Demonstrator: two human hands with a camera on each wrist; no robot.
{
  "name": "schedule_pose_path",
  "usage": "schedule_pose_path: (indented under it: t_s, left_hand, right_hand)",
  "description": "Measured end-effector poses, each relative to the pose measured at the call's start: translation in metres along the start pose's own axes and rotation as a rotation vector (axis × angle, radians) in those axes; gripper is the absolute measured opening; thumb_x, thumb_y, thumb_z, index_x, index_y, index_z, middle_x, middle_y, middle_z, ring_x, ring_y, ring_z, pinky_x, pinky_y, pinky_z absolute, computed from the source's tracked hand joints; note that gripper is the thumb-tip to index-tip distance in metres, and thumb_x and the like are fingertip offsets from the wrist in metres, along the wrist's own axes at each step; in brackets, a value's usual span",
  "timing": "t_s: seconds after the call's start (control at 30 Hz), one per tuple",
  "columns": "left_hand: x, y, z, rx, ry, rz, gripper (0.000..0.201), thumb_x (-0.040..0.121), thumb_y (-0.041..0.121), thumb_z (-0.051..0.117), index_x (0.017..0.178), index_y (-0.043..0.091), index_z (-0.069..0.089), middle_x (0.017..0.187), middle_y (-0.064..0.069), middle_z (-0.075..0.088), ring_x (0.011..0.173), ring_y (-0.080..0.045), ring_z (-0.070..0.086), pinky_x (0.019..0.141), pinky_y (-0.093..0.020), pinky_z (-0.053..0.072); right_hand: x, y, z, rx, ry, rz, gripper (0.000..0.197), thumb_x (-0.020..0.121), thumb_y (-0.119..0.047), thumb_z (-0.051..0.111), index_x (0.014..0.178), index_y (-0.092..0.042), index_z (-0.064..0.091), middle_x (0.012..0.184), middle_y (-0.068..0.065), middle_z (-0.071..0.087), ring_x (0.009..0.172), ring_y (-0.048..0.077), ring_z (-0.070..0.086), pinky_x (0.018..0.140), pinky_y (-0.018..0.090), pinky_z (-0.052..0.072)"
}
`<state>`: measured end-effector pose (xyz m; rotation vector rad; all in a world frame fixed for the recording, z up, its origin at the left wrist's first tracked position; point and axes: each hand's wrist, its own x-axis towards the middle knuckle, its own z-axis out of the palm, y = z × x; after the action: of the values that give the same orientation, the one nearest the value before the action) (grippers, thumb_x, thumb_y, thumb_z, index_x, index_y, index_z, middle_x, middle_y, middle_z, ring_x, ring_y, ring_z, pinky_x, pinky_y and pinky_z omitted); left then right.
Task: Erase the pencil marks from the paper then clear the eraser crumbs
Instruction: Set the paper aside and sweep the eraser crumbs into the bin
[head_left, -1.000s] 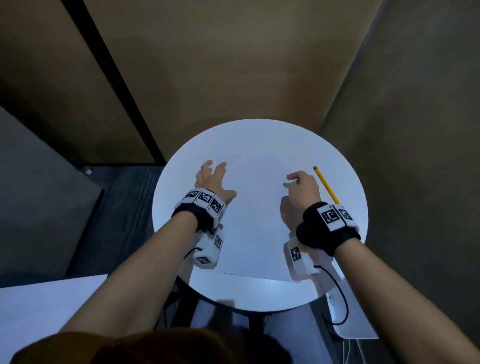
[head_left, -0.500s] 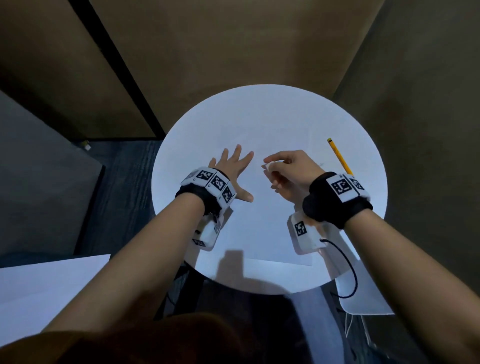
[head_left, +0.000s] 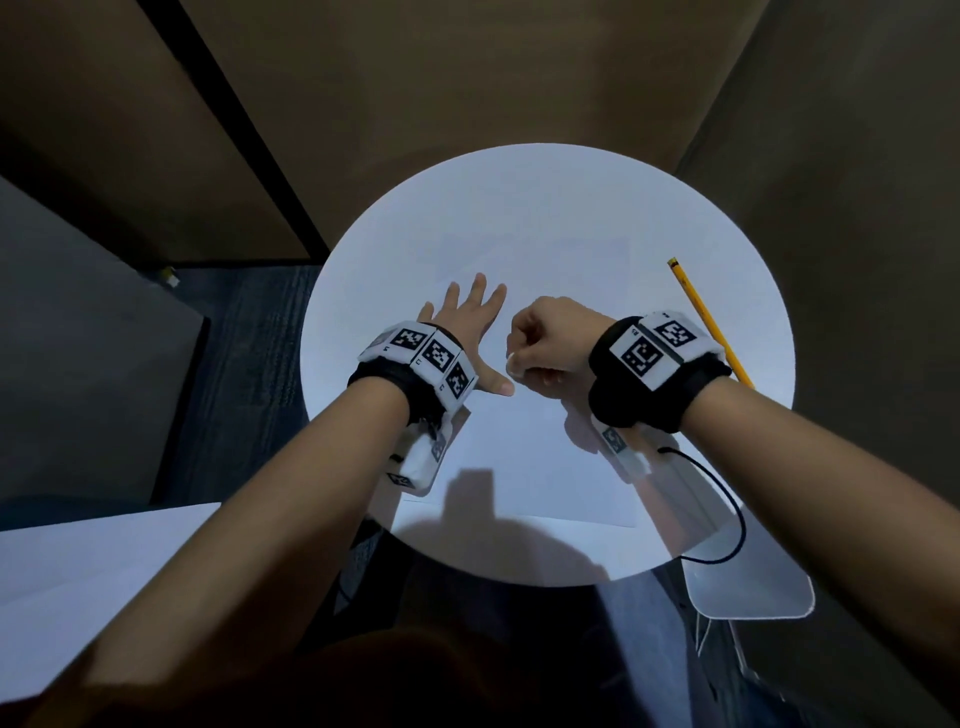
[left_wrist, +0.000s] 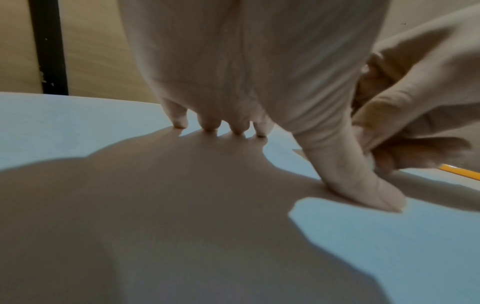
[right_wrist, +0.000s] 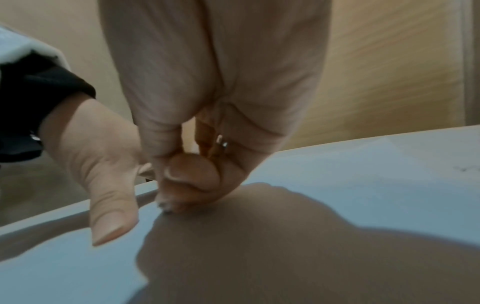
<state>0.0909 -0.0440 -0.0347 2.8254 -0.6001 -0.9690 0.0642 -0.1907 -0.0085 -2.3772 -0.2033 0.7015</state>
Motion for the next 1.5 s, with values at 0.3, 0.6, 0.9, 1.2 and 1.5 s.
schedule_pose_path:
  t_s: [0.3,0.6,0.9,1.2,1.5]
  left_hand:
    - [-0.002,0.0,0.0,0.002,-0.003,0.002,0.124,0.069,0.055,0.075,0.15,0.026,-0.015,0.157,-0.002,-0.021,0.145,-0.03,-0.014,0.115,-0.052,0.001]
    - [-0.003,-0.001,0.0,0.009,-0.003,0.005,0.123,0.07,0.057,0.074,0.15,0.027,-0.015,0.157,-0.001,-0.021,0.145,-0.029,-0.015,0.115,-0.051,0.0]
    - [-0.006,0.002,-0.004,-0.076,0.016,-0.009,0.084,0.092,0.044,0.056,0.151,0.033,-0.003,0.158,0.001,-0.017,0.146,-0.029,-0.011,0.115,-0.05,0.001]
    - [-0.011,0.009,-0.007,-0.095,0.05,-0.051,0.072,0.096,0.04,0.049,0.151,0.034,0.004,0.159,0.002,-0.011,0.146,-0.028,-0.005,0.116,-0.052,0.008]
    - [0.023,0.061,-0.02,-0.006,0.078,-0.037,0.082,0.089,0.043,0.061,0.149,0.01,0.015,0.158,-0.013,-0.001,0.145,-0.031,0.002,0.115,-0.05,0.012]
  right_hand:
    - [-0.004,-0.001,0.005,-0.064,0.053,-0.033,0.005,0.082,-0.011,0.063,0.081,-0.007,0.064,0.074,-0.001,0.063,0.068,0.011,0.056,0.061,0.019,0.042]
    - [-0.023,0.009,-0.01,0.216,0.106,0.057,0.007,0.084,-0.006,0.061,0.078,-0.006,0.062,0.059,-0.001,0.062,0.049,0.004,0.057,0.055,0.02,0.048]
    - [-0.038,0.06,-0.05,1.322,0.609,0.267,0.013,0.098,-0.005,0.039,0.085,-0.008,0.042,0.061,0.006,0.036,0.041,0.014,0.034,0.051,0.03,0.035]
    - [-0.042,0.071,-0.049,1.301,0.752,0.302,0.014,0.096,-0.002,0.042,0.085,-0.007,0.05,0.065,0.01,0.044,0.049,0.016,0.041,0.039,0.019,0.036]
    - [-0.035,0.066,-0.045,0.84,0.555,0.303,0.009,0.09,-0.002,0.052,0.081,-0.003,0.054,0.055,0.012,0.052,0.037,0.017,0.044,0.043,0.026,0.043]
